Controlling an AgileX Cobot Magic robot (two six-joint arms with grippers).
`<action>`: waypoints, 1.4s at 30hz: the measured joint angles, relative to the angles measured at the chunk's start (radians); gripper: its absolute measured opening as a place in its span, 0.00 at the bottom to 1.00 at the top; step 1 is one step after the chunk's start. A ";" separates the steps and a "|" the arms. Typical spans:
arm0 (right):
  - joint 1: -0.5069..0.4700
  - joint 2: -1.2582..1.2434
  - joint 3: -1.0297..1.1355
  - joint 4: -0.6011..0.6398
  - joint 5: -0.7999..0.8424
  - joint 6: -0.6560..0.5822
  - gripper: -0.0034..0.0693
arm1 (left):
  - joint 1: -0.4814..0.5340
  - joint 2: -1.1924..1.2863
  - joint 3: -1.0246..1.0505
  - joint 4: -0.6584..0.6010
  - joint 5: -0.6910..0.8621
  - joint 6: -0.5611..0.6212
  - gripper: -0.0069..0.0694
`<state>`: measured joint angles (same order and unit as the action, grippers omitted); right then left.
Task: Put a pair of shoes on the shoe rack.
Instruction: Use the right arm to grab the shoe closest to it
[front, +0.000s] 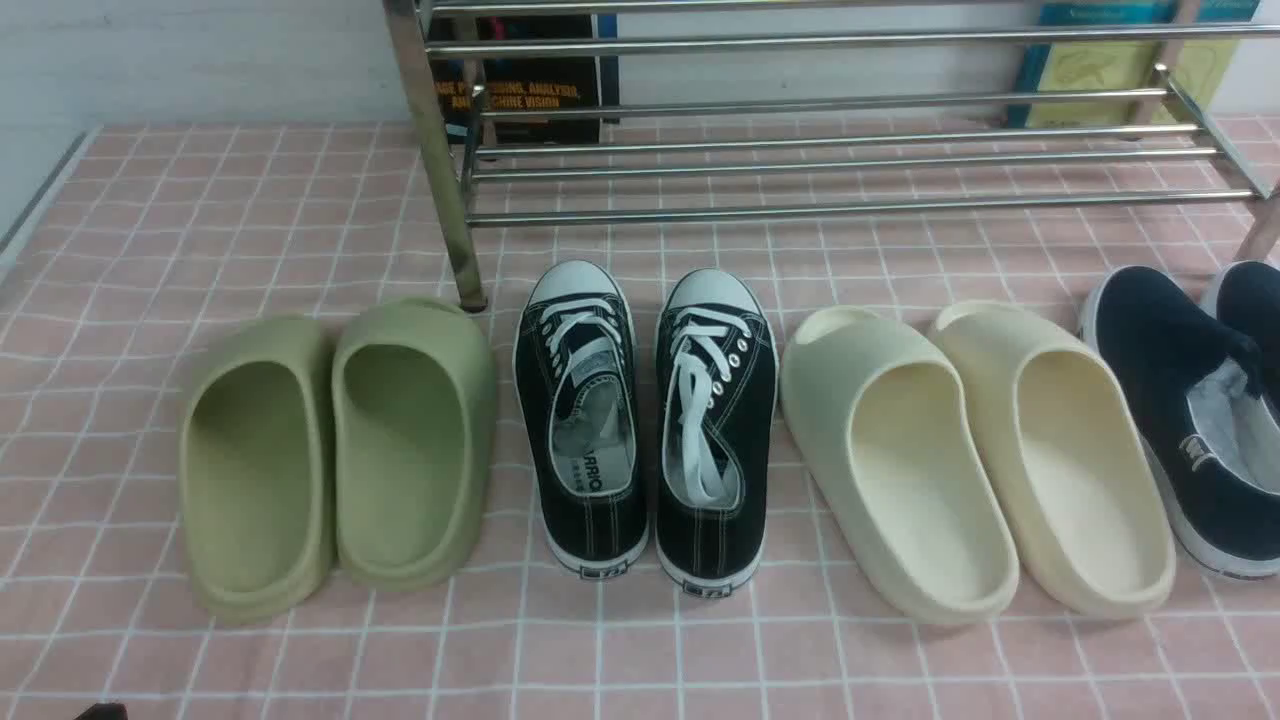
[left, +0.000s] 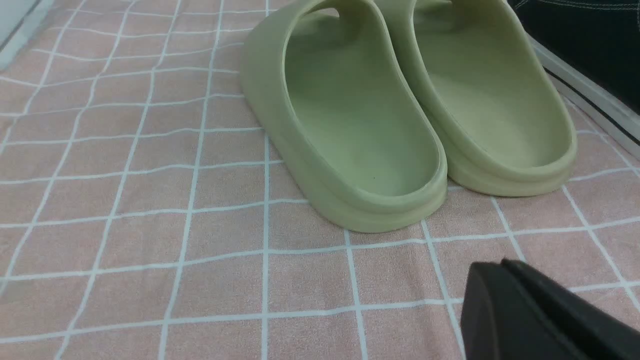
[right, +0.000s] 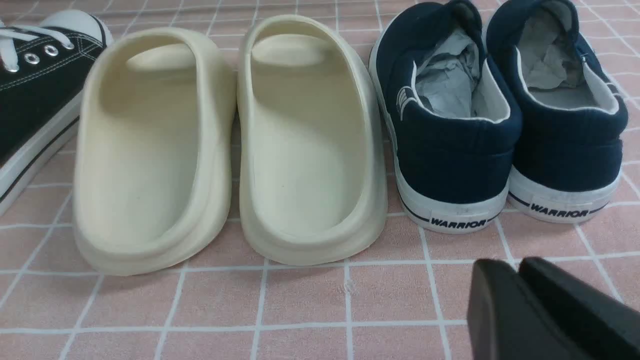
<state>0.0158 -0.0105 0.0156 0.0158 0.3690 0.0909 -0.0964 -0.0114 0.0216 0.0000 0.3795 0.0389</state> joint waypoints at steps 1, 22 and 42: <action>0.000 0.000 0.000 0.000 0.000 0.000 0.15 | 0.000 0.000 0.000 0.000 0.000 0.000 0.10; 0.000 0.000 0.000 0.000 0.000 0.000 0.19 | 0.000 0.000 0.000 0.000 0.000 0.000 0.12; 0.000 0.000 0.000 0.000 0.000 0.000 0.22 | 0.000 0.000 0.000 0.000 0.000 0.000 0.13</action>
<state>0.0158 -0.0105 0.0156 0.0158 0.3690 0.0909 -0.0964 -0.0114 0.0216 0.0000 0.3795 0.0389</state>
